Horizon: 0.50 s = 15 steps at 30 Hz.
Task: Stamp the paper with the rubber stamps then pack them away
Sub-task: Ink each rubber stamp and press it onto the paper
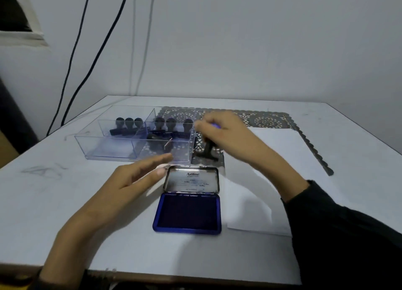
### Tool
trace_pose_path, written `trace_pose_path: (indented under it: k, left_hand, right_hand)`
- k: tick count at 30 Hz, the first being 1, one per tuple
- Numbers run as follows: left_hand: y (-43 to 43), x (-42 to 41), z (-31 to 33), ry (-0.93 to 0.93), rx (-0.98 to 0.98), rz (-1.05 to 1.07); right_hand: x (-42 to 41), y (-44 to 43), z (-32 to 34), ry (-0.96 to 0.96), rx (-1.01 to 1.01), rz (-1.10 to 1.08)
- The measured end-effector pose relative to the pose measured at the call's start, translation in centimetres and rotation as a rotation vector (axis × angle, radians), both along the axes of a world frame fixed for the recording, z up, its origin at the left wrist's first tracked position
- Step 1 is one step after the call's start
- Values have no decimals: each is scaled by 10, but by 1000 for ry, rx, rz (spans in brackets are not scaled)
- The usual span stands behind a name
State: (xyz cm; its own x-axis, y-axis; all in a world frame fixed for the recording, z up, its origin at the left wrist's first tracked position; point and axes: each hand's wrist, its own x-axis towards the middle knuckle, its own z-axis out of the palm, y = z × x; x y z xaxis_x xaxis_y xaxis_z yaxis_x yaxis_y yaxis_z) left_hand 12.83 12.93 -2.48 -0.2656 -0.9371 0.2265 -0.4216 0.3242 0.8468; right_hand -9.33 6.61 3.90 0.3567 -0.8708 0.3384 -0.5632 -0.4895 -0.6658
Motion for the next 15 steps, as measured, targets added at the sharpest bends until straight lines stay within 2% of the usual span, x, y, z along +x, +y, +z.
trace_pose_path:
  k: [2, 5, 7, 10, 15]
  left_hand:
    - [7, 6, -9, 31, 13, 52]
    - [12, 4, -12, -4, -6, 30]
    - [11, 0, -9, 37, 9, 20]
    - [7, -11, -1, 82, 50, -21]
    - [-9, -51, 24, -28, 86, -138]
  right_hand:
    - [14, 17, -13, 108, 11, 97]
    - [17, 31, -18, 41, 43, 161]
    - [12, 37, -14, -126, 124, 144]
    - [-14, 32, -14, -474, 302, 23]
    - [-108, -6, -23, -855, 316, -364]
